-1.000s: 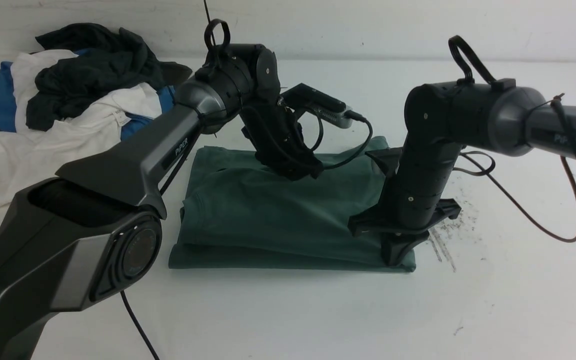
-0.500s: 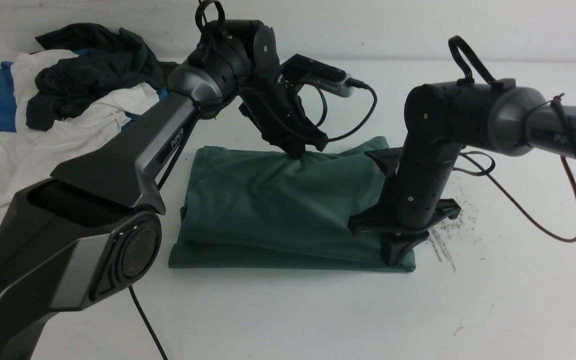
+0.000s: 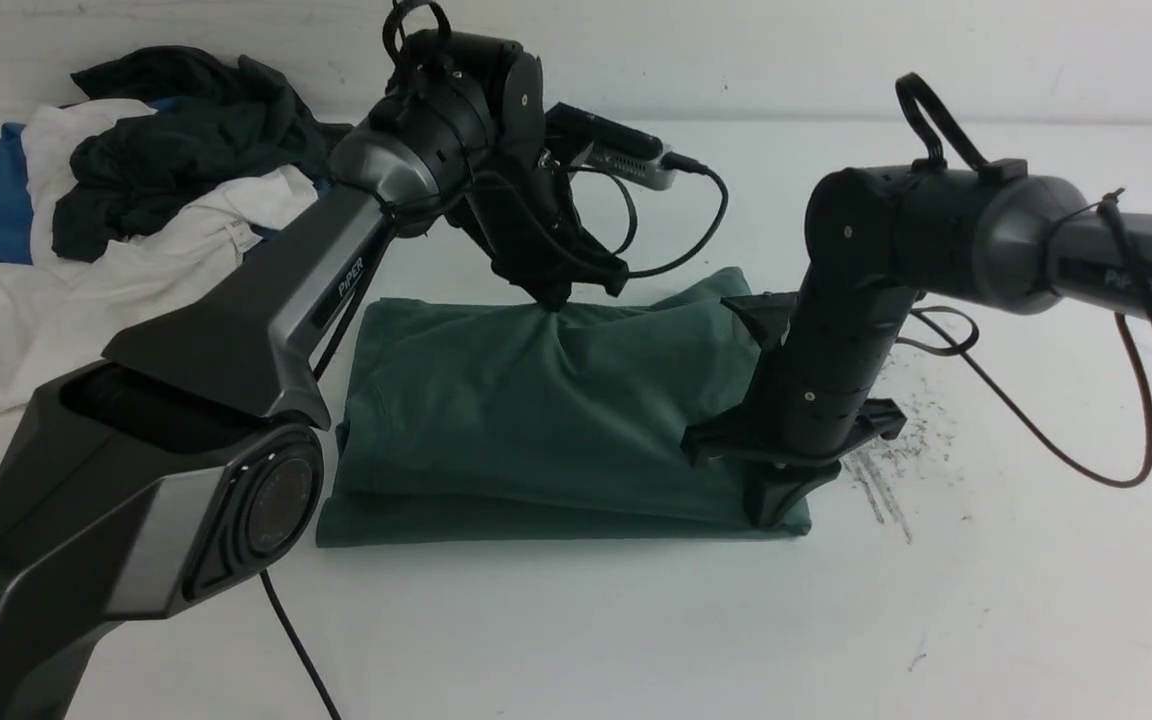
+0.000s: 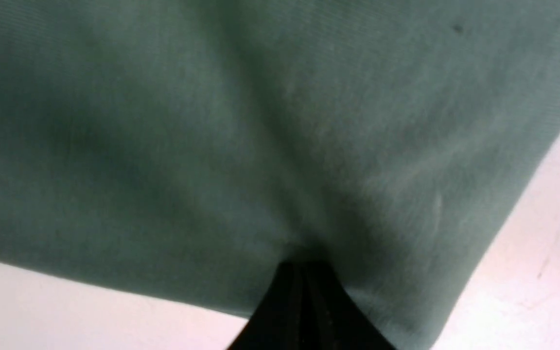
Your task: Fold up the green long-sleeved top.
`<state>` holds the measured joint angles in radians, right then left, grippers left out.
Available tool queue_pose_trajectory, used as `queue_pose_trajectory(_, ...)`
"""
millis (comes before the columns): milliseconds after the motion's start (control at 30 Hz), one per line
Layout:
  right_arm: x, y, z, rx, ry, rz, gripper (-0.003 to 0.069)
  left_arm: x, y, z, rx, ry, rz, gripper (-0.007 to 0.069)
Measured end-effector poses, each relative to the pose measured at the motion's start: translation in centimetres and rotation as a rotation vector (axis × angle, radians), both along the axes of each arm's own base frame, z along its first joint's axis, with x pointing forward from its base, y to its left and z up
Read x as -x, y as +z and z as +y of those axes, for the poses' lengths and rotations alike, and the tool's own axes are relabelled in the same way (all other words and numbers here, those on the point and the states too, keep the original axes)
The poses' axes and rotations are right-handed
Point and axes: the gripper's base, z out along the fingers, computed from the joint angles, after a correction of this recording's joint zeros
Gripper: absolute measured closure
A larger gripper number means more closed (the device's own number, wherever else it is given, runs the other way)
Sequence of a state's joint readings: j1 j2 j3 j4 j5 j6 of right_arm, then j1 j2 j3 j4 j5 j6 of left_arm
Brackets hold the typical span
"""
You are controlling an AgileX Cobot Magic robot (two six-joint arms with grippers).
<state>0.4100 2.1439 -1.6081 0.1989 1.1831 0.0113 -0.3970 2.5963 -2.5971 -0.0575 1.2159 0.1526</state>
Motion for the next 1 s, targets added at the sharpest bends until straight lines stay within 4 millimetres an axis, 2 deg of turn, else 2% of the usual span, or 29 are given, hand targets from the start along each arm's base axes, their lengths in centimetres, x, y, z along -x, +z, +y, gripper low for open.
queue_pose_trajectory(200,0.0,0.0,0.0,-0.001,0.003,-0.002,0.0673,-0.2,0.0,0.2,-0.011,0.010,-0.017,0.0617)
queue_pose_trajectory(300,-0.1,0.3,0.0,-0.001,0.005,-0.006,0.0673,-0.5,0.0,0.9,-0.045,0.037,-0.032,0.0576)
queue_pose_trajectory(400,-0.1,1.1,0.0,0.004,0.012,-0.015,0.0673,-0.6,0.3,1.5,-0.064,0.055,-0.025,0.0482)
queue_pose_trajectory(500,-0.1,2.8,-0.1,-0.002,0.017,-0.056,0.0673,-0.4,1.7,1.7,-0.067,0.058,-0.051,0.0387)
queue_pose_trajectory(600,-0.1,3.9,-0.3,0.005,0.020,-0.088,0.0673,-0.3,4.0,1.9,-0.055,0.061,-0.105,0.0353)
queue_pose_trajectory(633,0.0,4.2,-0.4,0.007,0.019,-0.096,0.0673,0.0,5.2,2.0,-0.046,0.063,-0.127,0.0366)
queue_pose_trajectory(667,0.0,4.3,-0.4,0.007,0.018,-0.097,0.0673,0.0,5.4,2.0,-0.044,0.063,-0.131,0.0366)
queue_pose_trajectory(700,0.0,4.5,-0.5,0.010,0.018,-0.102,0.0673,0.5,7.2,2.1,-0.020,0.062,-0.155,0.0433)
queue_pose_trajectory(833,-0.4,5.5,-0.4,0.003,0.018,-0.130,0.0673,2.0,10.2,2.4,0.012,0.060,-0.161,0.0587)
queue_pose_trajectory(900,-0.7,6.0,-0.3,-0.005,0.017,-0.155,0.0673,2.9,10.4,2.7,0.011,0.064,-0.121,0.0613)
queue_pose_trajectory(933,-1.2,6.6,-0.5,-0.021,0.005,-0.185,0.0673,4.0,10.8,3.2,0.005,0.081,-0.087,0.0625)
queue_pose_trajectory(1000,-2.0,7.5,-0.7,-0.049,-0.017,-0.227,0.0673,5.2,9.9,4.0,-0.008,0.108,-0.006,0.0629)
